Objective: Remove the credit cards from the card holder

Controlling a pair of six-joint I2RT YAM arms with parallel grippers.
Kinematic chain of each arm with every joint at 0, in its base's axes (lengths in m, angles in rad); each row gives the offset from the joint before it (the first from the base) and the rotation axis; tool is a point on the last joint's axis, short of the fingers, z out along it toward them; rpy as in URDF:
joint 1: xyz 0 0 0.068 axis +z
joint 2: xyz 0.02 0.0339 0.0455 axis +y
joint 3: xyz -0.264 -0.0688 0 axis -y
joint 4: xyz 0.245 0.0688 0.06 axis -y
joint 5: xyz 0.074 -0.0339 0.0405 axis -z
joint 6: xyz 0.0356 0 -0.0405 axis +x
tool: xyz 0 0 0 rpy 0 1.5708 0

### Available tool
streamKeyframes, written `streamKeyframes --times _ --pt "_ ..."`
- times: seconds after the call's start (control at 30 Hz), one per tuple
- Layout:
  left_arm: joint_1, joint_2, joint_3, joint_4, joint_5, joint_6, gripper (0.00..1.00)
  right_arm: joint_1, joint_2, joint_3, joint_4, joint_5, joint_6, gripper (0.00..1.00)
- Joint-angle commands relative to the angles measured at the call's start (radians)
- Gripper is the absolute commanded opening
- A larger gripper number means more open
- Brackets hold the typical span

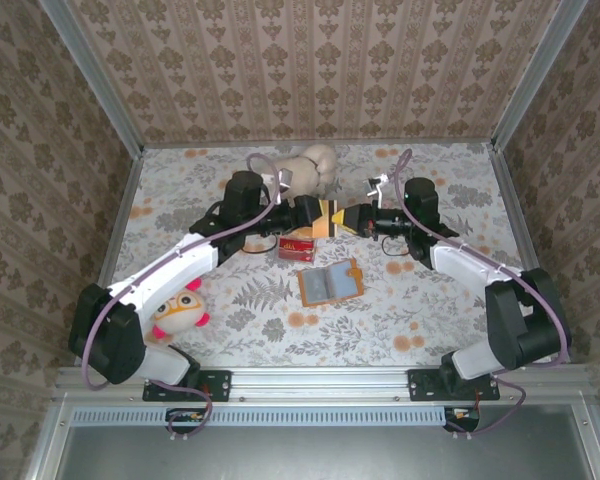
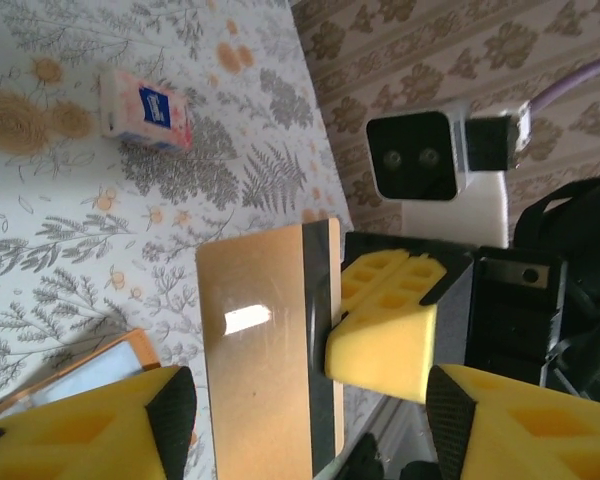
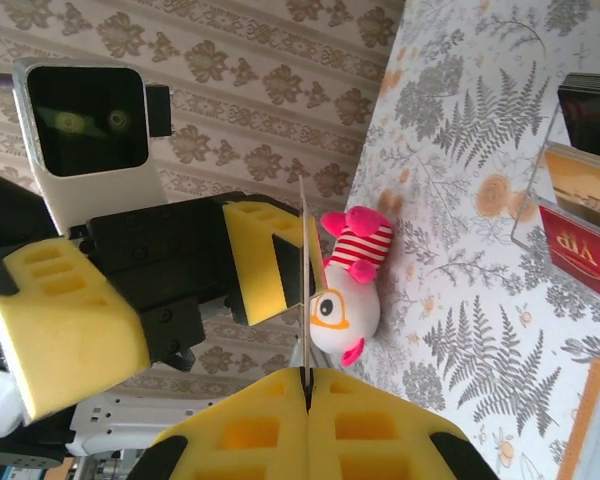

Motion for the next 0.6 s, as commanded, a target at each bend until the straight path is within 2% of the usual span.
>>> streamKeyframes --times 0.0,0.1,0.33,0.53,0.57 --pt "0.028 -0.008 -0.011 0.086 0.054 -0.028 0.54 -0.003 0.028 0.039 0.101 -0.051 0.059 0.0" --pt "0.042 0.017 0.008 0.114 0.101 -0.035 0.45 -0.002 0.04 0.039 0.15 -0.057 0.085 0.0" --pt "0.044 0.075 0.05 0.139 0.153 -0.029 0.35 0.005 0.071 0.053 0.217 -0.067 0.127 0.0" --pt "0.047 0.075 0.065 0.151 0.151 -0.035 0.13 0.006 0.107 0.083 0.216 -0.075 0.15 0.0" --pt "0.048 0.072 0.063 0.153 0.143 -0.04 0.09 0.008 0.107 0.084 0.219 -0.07 0.151 0.04"
